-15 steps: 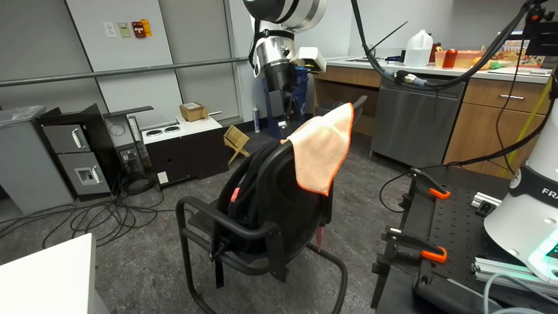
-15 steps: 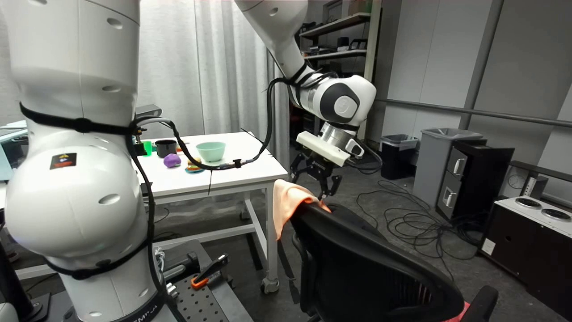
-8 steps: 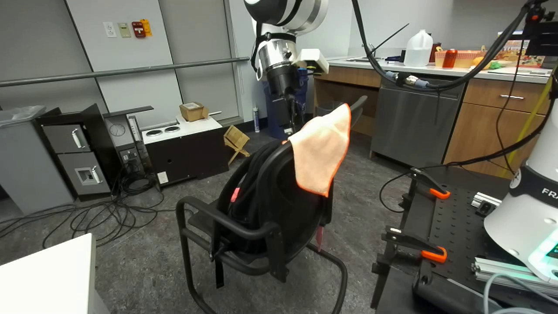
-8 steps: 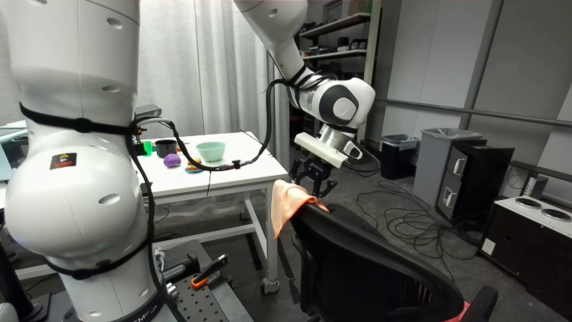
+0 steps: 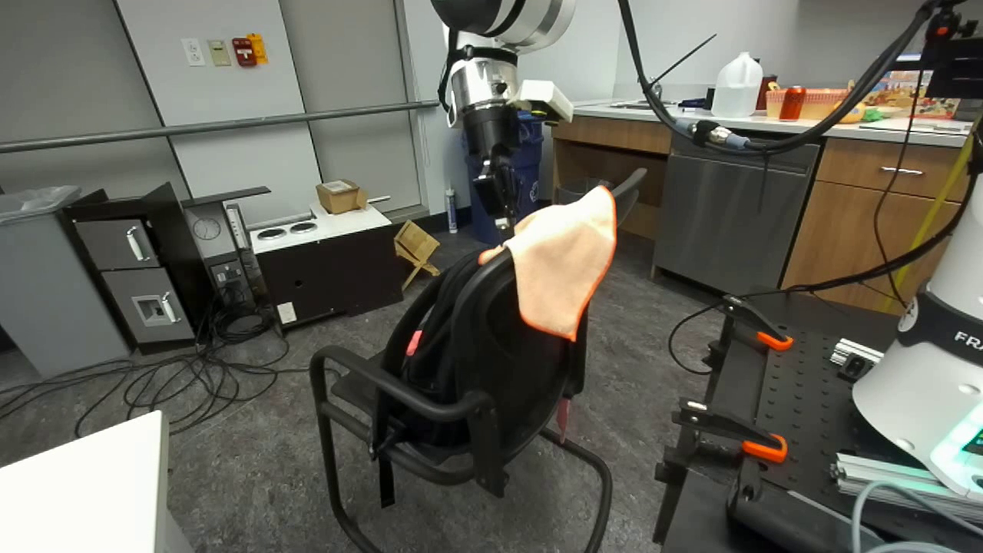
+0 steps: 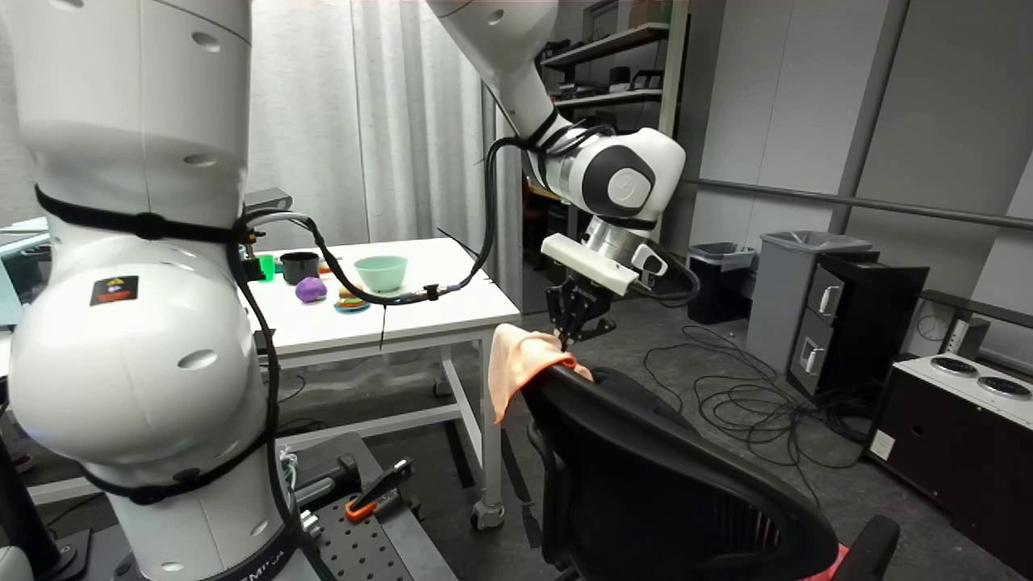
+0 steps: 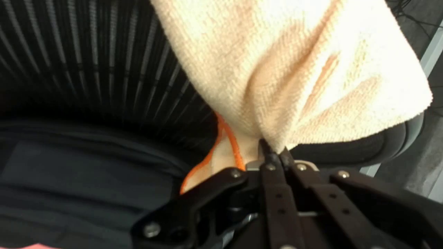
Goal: Pick up the two cloths from the chair back and put them on the sitting base of the chair.
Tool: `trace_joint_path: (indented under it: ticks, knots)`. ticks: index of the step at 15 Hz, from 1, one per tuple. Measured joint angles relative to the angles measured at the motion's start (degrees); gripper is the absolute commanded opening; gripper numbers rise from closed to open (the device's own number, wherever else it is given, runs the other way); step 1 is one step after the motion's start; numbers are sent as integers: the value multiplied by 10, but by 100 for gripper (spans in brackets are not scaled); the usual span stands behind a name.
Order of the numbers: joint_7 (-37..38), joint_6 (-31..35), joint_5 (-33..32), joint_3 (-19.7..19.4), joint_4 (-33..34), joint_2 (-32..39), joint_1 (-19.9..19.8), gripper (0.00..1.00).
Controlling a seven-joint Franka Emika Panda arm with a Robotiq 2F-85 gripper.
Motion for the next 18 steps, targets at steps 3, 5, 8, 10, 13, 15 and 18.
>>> trace_joint_path:
  ticks: [3,5,8,10,13,15,18]
  knots:
    - [1,41,0,-5,26,-3,-2,1]
    - [2,74,-2,-11,49,-4,-2,1]
    - [13,129,-16,-22,87,-3,-4,1]
    - [29,170,-33,-31,115,1,-5,1]
    - [63,224,-59,-46,162,17,-9,1]
    - [92,248,-81,-57,199,36,-11,28]
    - [131,248,-104,-73,255,67,-15,51]
